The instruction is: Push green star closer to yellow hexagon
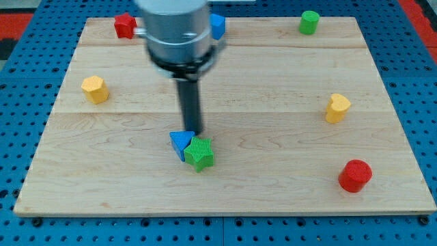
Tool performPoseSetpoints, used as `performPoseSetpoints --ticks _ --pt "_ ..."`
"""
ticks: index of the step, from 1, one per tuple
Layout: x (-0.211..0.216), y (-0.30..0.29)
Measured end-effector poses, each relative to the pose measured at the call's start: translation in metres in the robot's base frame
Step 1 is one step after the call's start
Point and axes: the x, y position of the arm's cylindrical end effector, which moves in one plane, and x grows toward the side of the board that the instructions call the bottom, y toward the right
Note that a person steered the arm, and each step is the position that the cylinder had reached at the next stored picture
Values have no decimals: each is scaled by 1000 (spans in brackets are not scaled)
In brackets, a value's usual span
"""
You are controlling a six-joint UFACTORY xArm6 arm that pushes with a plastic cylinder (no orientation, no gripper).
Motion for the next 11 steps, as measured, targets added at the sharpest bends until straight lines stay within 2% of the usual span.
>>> performPoseSetpoints --ticks 1,2,3,4,5,6,7,8,10,11 --pt "0 40" --pt "22 36" --pt "73 31" --pt "75 -8" --pt "44 13" --pt "5 8" --pt "32 -34" --pt "14 -73" --pt "-40 -98" --pt "-37 -137"
